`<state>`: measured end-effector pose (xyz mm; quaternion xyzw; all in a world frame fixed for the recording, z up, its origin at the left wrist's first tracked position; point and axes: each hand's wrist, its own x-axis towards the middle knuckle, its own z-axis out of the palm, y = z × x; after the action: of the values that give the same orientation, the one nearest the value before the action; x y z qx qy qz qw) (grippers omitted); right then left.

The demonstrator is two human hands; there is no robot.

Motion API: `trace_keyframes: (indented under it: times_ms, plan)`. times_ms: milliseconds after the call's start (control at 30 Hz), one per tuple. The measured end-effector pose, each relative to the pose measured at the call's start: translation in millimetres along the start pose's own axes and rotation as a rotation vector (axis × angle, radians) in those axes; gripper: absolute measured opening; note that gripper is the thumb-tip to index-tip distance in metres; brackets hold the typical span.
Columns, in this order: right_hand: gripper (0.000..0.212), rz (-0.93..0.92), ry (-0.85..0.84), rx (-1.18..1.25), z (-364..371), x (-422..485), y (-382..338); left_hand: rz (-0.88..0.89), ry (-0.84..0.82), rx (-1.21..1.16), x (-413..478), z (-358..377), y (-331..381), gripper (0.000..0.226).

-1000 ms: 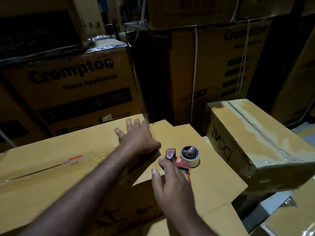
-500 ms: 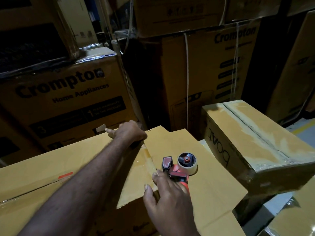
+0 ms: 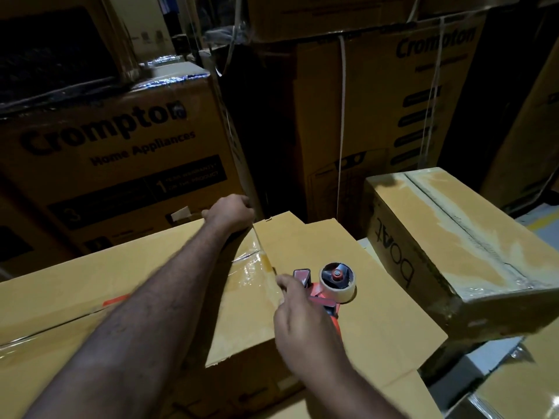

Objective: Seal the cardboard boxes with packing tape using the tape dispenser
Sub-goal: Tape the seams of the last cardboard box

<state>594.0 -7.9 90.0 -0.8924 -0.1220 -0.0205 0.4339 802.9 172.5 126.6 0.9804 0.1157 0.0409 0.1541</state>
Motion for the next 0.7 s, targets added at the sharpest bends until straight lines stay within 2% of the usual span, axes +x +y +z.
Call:
trace_keyframes:
  times_ms: [167,300,400,533,633,700]
  plan:
    - [0.045,-0.019,-0.085,0.010,4.0,13.4,0.8,0.014,-0.062,-0.022,12.2,3.4,-11.0,0.039]
    - [0.052,-0.006,-0.261,0.015,-2.4,27.3,-2.9,0.064,0.016,0.022,7.7,5.6,-10.0,0.039]
    - [0.059,0.076,-0.336,-0.012,-7.3,47.7,-13.1,0.109,0.035,0.015,0.5,3.8,-4.6,0.043]
    - [0.059,0.142,-0.336,0.060,-5.5,66.7,-25.1,0.259,-0.115,0.013,-13.9,-1.8,3.0,0.048]
    - [0.057,0.143,-0.314,0.065,-3.3,72.3,-25.7,0.391,-0.198,0.200,-26.7,-3.8,4.8,0.055]
    - [0.059,0.155,-0.302,0.096,-1.3,75.8,-25.7,0.444,-0.243,0.245,-32.8,-2.1,0.4,0.054]
